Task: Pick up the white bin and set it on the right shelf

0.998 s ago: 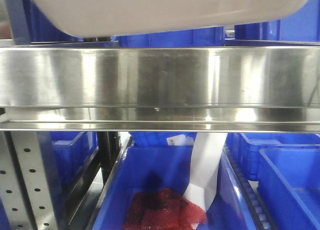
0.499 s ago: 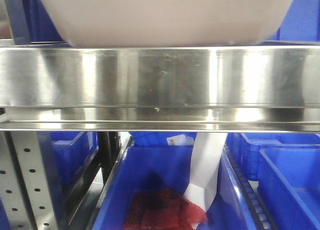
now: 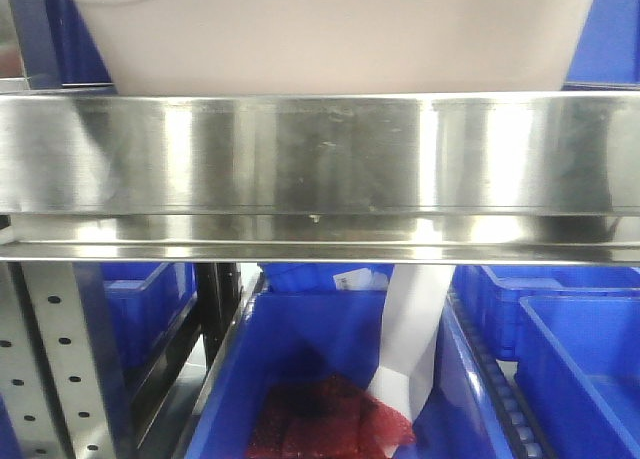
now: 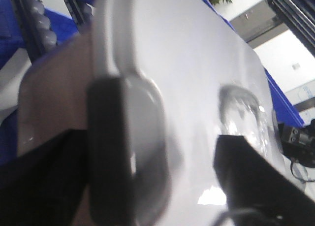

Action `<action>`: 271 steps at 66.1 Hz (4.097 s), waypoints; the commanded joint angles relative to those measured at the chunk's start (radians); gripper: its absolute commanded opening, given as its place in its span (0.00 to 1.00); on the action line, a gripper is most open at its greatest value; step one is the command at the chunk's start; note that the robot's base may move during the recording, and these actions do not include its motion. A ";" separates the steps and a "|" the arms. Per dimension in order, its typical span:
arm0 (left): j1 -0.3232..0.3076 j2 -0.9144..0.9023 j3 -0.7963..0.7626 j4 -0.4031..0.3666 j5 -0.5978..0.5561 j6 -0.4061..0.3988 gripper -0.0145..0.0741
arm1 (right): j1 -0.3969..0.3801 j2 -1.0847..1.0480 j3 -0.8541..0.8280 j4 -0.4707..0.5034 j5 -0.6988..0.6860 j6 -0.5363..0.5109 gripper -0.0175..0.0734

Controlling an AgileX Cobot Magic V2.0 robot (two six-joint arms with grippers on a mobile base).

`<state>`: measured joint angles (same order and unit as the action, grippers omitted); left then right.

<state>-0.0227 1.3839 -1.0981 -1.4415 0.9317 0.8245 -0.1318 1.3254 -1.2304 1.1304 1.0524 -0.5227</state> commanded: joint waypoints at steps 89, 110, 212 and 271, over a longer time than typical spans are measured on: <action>0.041 -0.212 -0.033 0.328 -0.303 -0.198 0.03 | -0.045 -0.123 -0.140 -0.166 -0.278 0.044 0.23; 0.041 -0.509 0.030 0.691 -0.624 -0.267 0.03 | -0.036 -0.334 -0.049 -0.321 -0.552 0.044 0.23; -0.027 -1.204 0.636 0.679 -0.590 -0.267 0.03 | 0.183 -1.148 0.685 -0.590 -0.749 0.036 0.23; -0.027 -1.204 0.637 0.679 -0.588 -0.267 0.03 | 0.184 -1.350 1.258 -1.152 -1.159 0.621 0.23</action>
<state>-0.0466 0.1702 -0.4374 -0.7381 0.4082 0.5615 0.0522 -0.0005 0.0208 0.0000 -0.0200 0.0913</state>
